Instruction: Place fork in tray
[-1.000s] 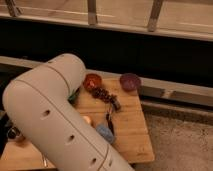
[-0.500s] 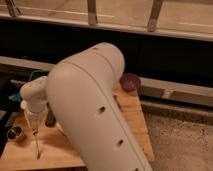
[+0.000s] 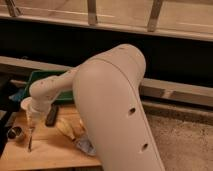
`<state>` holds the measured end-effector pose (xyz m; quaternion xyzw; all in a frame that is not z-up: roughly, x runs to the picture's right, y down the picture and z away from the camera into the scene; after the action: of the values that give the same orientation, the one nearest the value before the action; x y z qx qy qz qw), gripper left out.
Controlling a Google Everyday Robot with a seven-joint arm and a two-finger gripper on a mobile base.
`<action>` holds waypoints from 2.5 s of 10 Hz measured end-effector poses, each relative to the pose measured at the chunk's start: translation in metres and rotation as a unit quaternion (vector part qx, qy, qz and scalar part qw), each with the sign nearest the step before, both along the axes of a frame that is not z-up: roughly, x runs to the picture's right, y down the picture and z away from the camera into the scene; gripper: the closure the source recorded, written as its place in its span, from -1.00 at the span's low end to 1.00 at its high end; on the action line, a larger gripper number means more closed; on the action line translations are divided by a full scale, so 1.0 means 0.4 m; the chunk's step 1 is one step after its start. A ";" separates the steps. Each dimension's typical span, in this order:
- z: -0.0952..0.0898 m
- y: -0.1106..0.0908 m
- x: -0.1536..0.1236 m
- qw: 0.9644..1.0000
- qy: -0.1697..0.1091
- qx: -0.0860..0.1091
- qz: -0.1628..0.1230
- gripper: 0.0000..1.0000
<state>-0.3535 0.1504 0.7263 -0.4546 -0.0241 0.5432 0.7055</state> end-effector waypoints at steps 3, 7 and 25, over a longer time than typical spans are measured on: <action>0.002 -0.021 0.012 1.000 -0.015 0.007 0.021 1.00; -0.009 -0.173 0.084 0.997 -0.015 0.042 0.061 1.00; 0.136 -0.596 0.275 0.967 0.015 0.151 0.206 1.00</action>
<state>-0.2436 -0.0879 0.7806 -0.3194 -0.1881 0.6737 0.6393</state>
